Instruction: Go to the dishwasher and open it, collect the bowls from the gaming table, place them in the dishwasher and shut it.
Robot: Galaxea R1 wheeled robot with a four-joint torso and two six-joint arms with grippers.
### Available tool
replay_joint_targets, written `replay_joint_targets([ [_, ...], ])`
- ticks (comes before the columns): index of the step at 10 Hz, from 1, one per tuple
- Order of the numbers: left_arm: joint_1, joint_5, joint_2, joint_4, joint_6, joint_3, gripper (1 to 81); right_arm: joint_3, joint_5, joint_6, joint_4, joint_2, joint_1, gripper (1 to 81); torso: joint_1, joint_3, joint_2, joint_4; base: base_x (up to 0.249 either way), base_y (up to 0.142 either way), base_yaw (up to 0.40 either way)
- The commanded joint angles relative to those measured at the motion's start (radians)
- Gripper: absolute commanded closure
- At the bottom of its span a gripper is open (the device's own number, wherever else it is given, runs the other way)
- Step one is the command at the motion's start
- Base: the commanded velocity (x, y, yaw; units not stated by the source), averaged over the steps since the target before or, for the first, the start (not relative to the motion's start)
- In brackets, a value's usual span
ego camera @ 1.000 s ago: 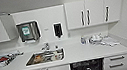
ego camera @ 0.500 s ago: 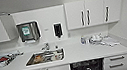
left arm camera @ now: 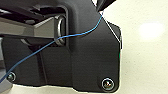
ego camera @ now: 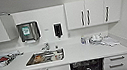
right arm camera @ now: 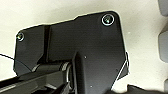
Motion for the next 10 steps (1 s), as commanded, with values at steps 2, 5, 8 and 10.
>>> replay_joint_targets([
  [2, -0.058, 0.052, -0.033, 0.082, 0.008, 0.086, 1.0, -0.081, 0.046, -0.22, 0.204, 0.06, -0.014, 1.0, 0.0, 0.0, 0.0, 0.0, 0.0, 0.0, 0.0],
  [5, -0.076, 0.052, -0.024, 0.08, -0.001, 0.08, 1.0, -0.066, 0.031, -0.276, 0.239, 0.03, 0.016, 1.0, 0.0, 0.0, 0.0, 0.0, 0.0, 0.0, 0.0],
  [8, -0.101, 0.057, -0.022, 0.069, -0.001, 0.08, 1.0, -0.092, 0.031, -0.268, 0.248, 0.031, 0.033, 1.0, 0.0, 0.0, 0.0, 0.0, 0.0, 0.0, 0.0],
  [10, -0.099, 0.054, -0.022, 0.071, 0.001, 0.08, 1.0, -0.127, 0.03, -0.273, 0.247, 0.026, 0.041, 1.0, 0.0, 0.0, 0.0, 0.0, 0.0, 0.0, 0.0],
])
